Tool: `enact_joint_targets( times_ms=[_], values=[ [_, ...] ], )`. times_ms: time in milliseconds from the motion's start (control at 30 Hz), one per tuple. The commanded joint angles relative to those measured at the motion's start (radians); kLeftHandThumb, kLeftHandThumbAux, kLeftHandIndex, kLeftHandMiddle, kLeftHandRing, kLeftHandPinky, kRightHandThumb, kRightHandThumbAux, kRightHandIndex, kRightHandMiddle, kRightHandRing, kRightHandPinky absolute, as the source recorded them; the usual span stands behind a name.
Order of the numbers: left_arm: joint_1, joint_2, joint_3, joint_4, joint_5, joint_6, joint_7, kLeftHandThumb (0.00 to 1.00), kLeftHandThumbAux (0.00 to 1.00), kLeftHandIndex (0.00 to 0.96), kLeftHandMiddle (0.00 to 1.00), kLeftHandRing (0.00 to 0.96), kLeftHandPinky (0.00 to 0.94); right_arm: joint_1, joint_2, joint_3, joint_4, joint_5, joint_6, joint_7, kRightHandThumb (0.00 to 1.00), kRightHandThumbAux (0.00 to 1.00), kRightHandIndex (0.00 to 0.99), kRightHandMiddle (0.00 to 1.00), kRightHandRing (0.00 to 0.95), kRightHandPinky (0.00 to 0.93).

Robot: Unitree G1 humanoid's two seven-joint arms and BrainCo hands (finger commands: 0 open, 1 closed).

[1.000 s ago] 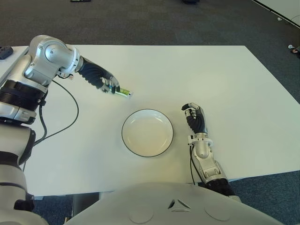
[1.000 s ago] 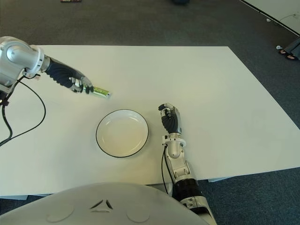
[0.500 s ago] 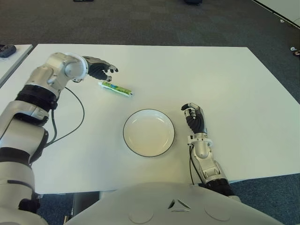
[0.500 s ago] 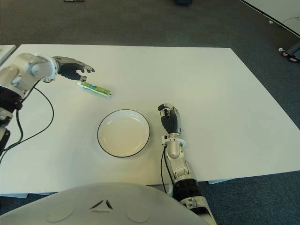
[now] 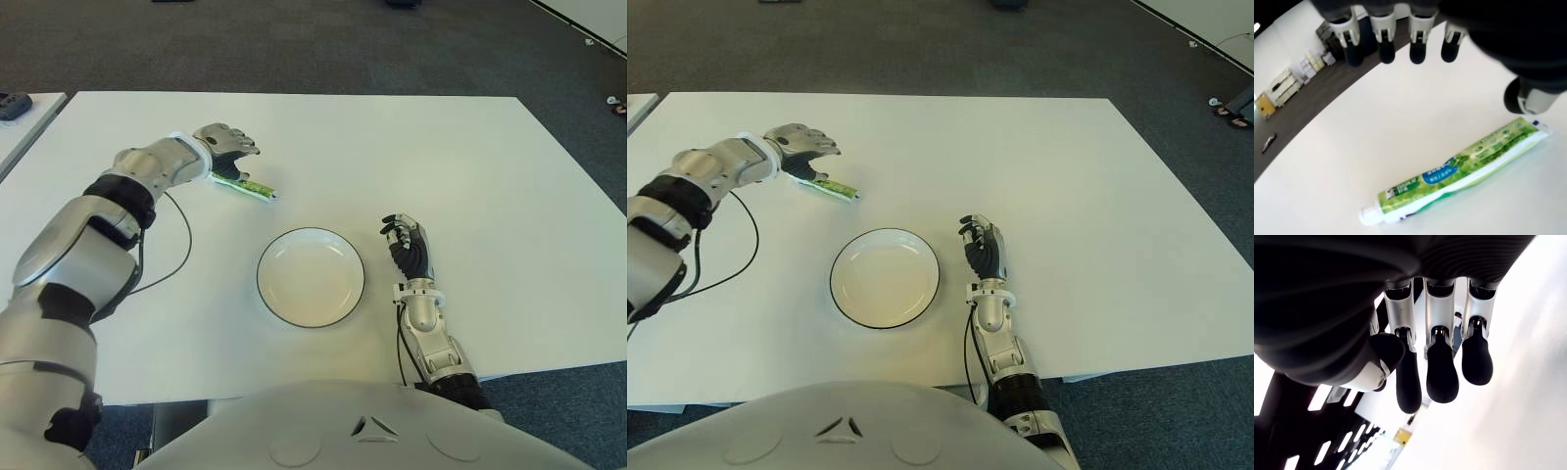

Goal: Put the toothpaste on the table into the plate.

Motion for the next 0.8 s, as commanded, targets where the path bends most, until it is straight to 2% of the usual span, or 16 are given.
enact_joint_targets(
  times_ms=[33, 133, 300, 467, 800],
  values=[
    [-0.044, -0.054, -0.065, 0.084, 0.054, -0.017, 0.044, 0.436, 0.267, 0.0, 0.022, 0.014, 0.05, 0.003, -0.002, -0.001, -0.002, -0.005, 0.004, -0.003, 0.829, 0.697, 0.373, 0.551, 0.706, 0.703],
    [-0.055, -0.073, -0.09, 0.119, 0.067, -0.016, 0.049, 0.424, 0.257, 0.0, 0.007, 0.004, 0.032, 0.003, -0.003, -0.001, -0.003, -0.011, 0.008, -0.006, 0.828, 0.698, 0.371, 0.543, 0.681, 0.62],
    [-0.063, -0.099, -0.121, 0.16, 0.078, -0.007, 0.059, 0.411, 0.244, 0.0, 0.001, 0.0, 0.019, 0.003, -0.006, 0.0, -0.001, -0.017, 0.004, -0.009, 0.827, 0.7, 0.368, 0.536, 0.655, 0.572],
    [-0.057, -0.134, -0.153, 0.202, 0.089, 0.029, 0.073, 0.393, 0.228, 0.0, 0.0, 0.0, 0.013, 0.005, -0.008, 0.001, -0.004, -0.023, 0.003, -0.014, 0.827, 0.7, 0.367, 0.533, 0.648, 0.589],
    [-0.059, -0.157, -0.194, 0.224, 0.096, 0.038, 0.073, 0.377, 0.211, 0.0, 0.0, 0.0, 0.01, 0.011, -0.009, 0.001, -0.013, -0.032, 0.01, -0.028, 0.826, 0.7, 0.368, 0.528, 0.646, 0.608]
  ],
)
